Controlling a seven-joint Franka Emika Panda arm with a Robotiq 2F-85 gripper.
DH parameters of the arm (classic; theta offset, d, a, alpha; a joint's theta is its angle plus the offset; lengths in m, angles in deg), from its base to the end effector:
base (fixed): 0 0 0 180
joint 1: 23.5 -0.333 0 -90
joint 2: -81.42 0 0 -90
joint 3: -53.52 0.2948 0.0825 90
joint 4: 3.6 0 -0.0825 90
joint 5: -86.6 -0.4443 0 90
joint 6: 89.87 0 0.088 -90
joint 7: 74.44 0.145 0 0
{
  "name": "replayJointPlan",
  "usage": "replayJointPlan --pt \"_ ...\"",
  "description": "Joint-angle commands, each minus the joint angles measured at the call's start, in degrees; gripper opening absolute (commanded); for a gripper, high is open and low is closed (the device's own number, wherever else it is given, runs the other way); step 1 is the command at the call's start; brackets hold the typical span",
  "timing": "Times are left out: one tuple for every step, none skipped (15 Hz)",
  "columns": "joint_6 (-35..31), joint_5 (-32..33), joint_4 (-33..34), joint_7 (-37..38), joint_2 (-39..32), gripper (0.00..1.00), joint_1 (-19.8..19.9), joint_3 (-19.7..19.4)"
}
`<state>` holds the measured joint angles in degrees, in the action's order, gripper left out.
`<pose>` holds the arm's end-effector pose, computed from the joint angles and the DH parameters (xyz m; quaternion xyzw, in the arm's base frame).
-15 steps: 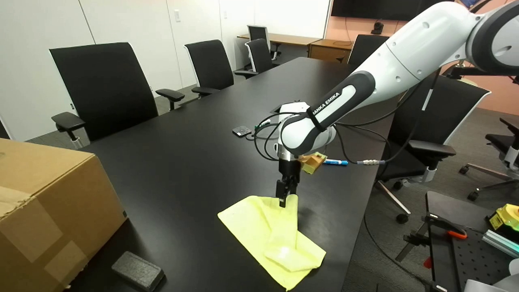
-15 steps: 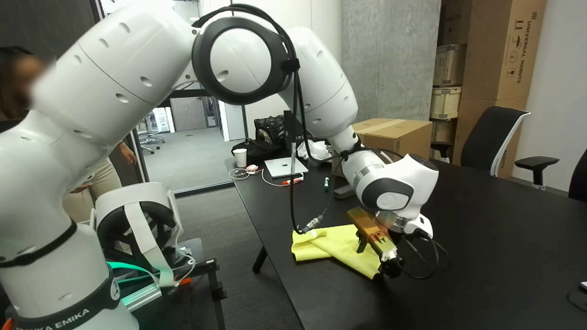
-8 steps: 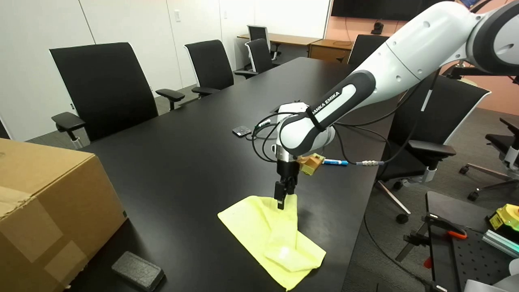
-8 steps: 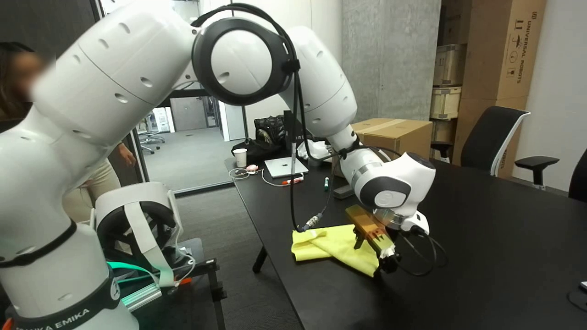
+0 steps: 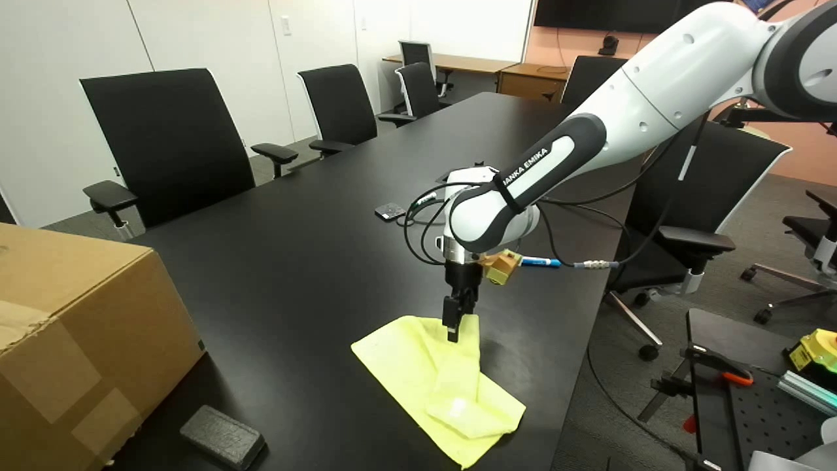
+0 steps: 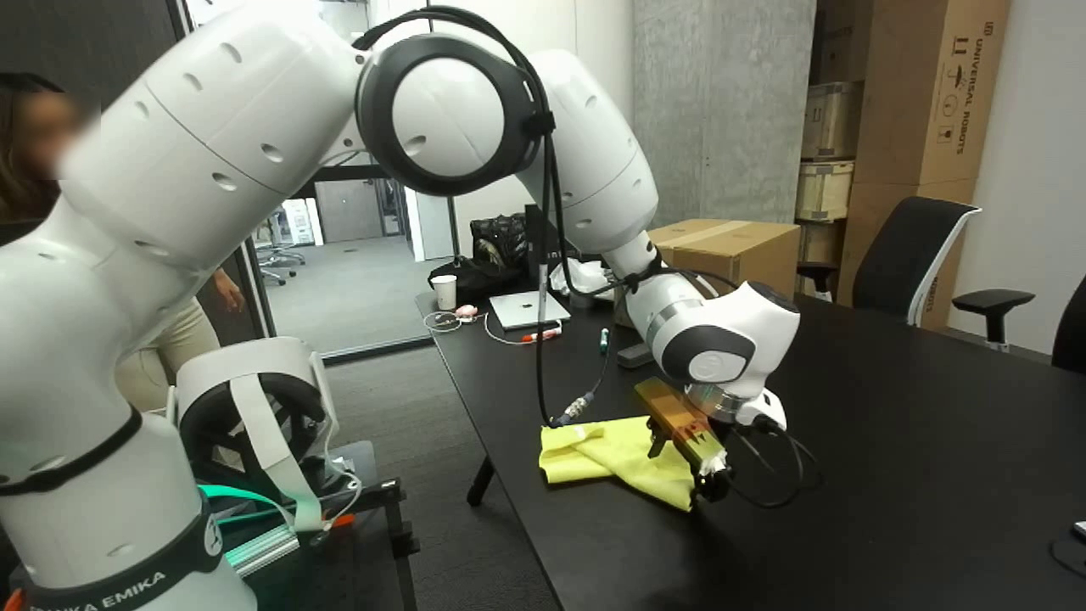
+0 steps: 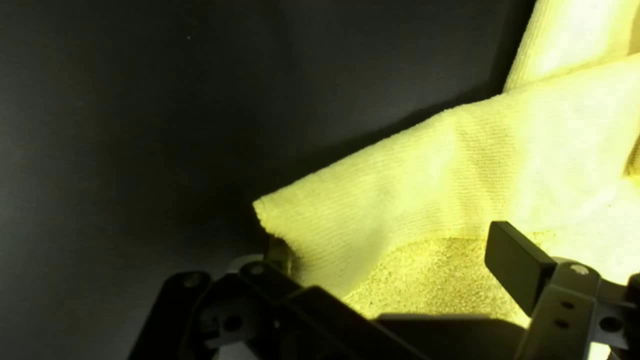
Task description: Fold the towel in half
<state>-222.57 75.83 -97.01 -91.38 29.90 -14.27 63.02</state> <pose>0.6653 0.0162 -0.0157 -0.9848 -0.0538 0.0833 0.1429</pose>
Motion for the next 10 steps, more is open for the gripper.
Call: replayJointPlan --pt "1.56 -0.32 -0.68 -1.67 1.13 1.0 0.26 0.28" --pt "1.92 -0.24 -0.72 -1.87 1.27 1.0 0.22 0.26" --pt "2.25 -0.16 -0.74 -2.13 1.4 1.0 0.21 0.25" --pt "2.55 0.0 -0.62 -2.39 1.41 1.0 0.17 0.17" --pt "2.85 0.08 -0.59 -2.6 1.48 1.0 0.14 0.12" --pt "3.37 0.18 -0.51 -3.01 1.57 1.0 0.19 0.13" --pt "3.93 0.33 -0.23 -3.38 1.49 1.0 0.15 0.07" --pt "4.29 0.42 -0.03 -3.68 1.42 0.9 0.11 0.02" --pt "4.72 0.48 0.13 -3.98 1.41 0.74 0.04 -0.01" --pt "5.12 0.61 0.33 -4.17 1.37 0.67 -0.09 -0.06"
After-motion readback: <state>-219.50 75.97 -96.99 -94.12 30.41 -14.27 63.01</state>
